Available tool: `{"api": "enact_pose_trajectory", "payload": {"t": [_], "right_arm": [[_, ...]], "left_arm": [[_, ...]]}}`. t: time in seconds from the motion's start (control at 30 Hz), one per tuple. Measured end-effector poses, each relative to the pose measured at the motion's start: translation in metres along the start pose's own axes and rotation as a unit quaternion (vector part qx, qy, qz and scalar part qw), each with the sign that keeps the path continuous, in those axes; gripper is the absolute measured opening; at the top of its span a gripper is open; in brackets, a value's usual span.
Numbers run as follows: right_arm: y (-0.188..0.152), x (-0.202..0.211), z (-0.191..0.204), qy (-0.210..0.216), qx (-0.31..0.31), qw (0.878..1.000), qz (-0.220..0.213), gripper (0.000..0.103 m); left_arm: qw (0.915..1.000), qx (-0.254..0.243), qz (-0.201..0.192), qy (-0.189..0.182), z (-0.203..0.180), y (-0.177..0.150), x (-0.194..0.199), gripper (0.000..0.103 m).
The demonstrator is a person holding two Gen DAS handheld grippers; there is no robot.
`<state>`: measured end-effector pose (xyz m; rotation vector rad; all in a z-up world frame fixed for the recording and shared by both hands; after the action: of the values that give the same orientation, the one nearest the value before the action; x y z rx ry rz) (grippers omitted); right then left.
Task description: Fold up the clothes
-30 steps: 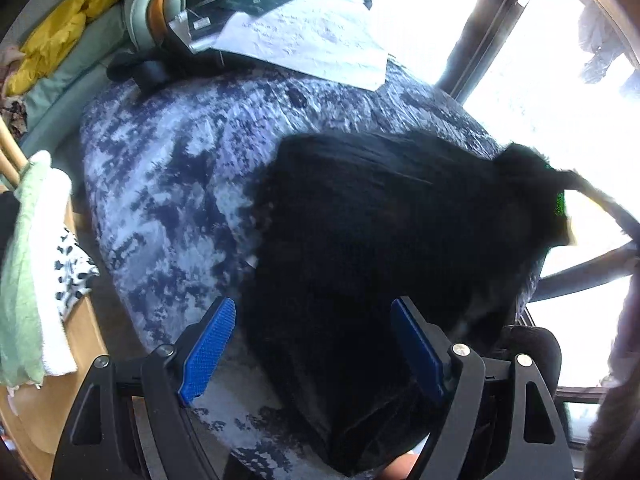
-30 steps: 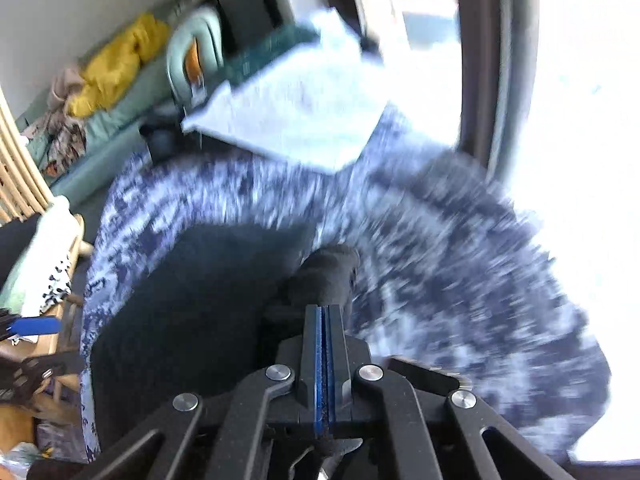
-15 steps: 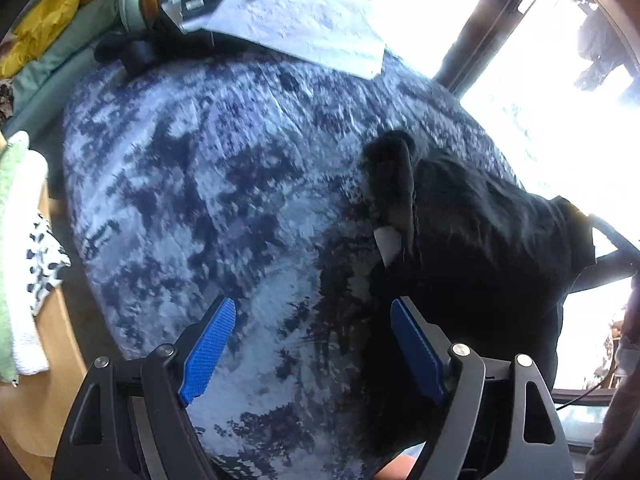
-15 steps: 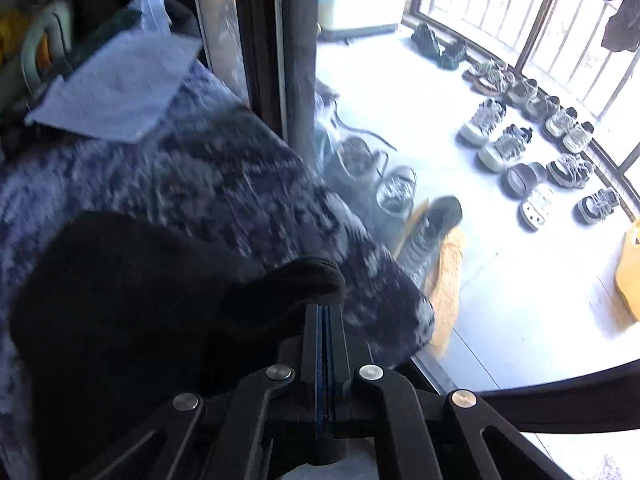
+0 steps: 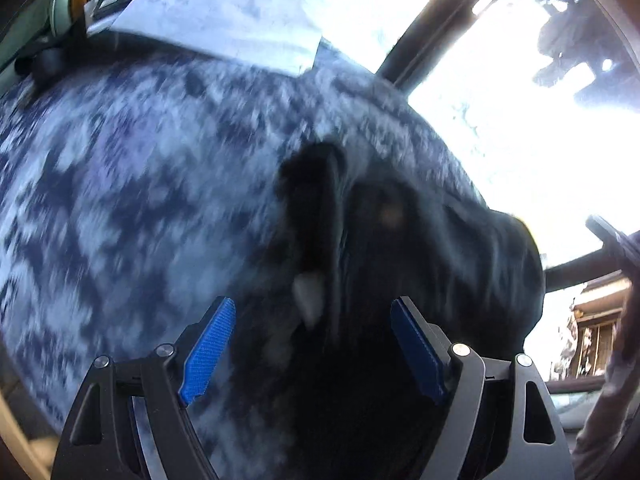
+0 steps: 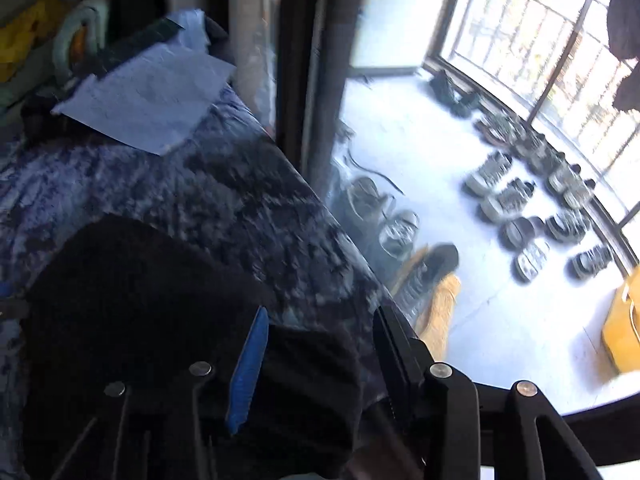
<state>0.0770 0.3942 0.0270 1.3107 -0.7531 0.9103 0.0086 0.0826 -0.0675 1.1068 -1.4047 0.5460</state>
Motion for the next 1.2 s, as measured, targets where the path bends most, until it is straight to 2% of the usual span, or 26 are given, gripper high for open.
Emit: {"api": "enact_pose_trajectory", "payload": {"t": [0.1,0.13,0.2,0.23,0.3,0.33,0.5,0.6,0.77,0.9,1.0,1.07,1.2], "right_arm": [[-0.002,-0.006,0.009,0.017,0.011,1.0,0.009,0.047],[-0.003,-0.008,0.012,0.023,0.014,1.0,0.013,0.047],[-0.004,-0.012,0.018,0.034,0.022,0.999,0.019,0.047],[-0.005,-0.014,0.021,0.039,0.025,0.999,0.022,0.047],[-0.006,-0.019,0.027,0.051,0.032,0.998,0.028,0.047],[-0.007,-0.021,0.029,0.055,0.035,0.997,0.032,0.047],[-0.014,-0.031,0.02,0.068,0.031,0.995,0.06,0.047],[-0.014,-0.032,0.023,0.099,0.025,0.992,0.066,0.047],[-0.014,-0.033,0.041,0.138,0.035,0.987,0.07,0.047],[-0.015,-0.057,0.054,0.118,0.05,0.986,0.104,0.046],[-0.014,-0.07,0.056,0.123,0.042,0.984,0.119,0.043],[-0.01,-0.07,0.059,0.142,0.039,0.982,0.117,0.043],[0.007,-0.069,0.078,0.145,0.066,0.98,0.117,0.043]], "left_arm": [[0.9996,0.004,-0.008,-0.026,-0.01,0.022,-0.008,0.082],[0.9994,0.001,0.006,-0.034,-0.017,0.027,-0.017,0.082],[0.9995,-0.004,0.027,-0.015,-0.026,0.032,-0.032,0.082],[0.9992,-0.007,0.038,-0.006,-0.031,0.034,-0.04,0.077],[0.9987,0.004,0.051,0.007,-0.03,0.032,-0.046,0.014],[0.9983,0.009,0.057,0.014,-0.029,0.032,-0.049,0.009],[0.9997,0.011,0.022,0.01,-0.018,0.022,-0.014,0.005],[0.9997,0.013,0.01,0.016,-0.006,0.017,0.016,0.005],[0.9959,0.01,-0.049,0.076,0.025,-0.001,0.095,0.005],[0.9895,0.017,-0.084,0.116,0.051,-0.025,0.15,0.005],[0.9849,0.024,-0.081,0.151,0.072,-0.055,0.169,0.005],[0.9827,0.03,-0.061,0.172,0.086,-0.078,0.171,0.005],[0.9833,0.042,-0.017,0.176,0.099,-0.114,0.154,0.005]]}}
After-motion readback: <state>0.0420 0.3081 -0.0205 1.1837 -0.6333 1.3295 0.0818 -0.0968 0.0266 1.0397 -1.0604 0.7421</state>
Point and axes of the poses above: each gripper's, at about its wrist camera, not at the fingertips, and x roughly against the way its jaws point, z to its left, y to its top, the point moved 1 cm from there along -x, roughly the way its jaws point, and after that the axes turned 12 degrees about y, right-handed, at the moved point
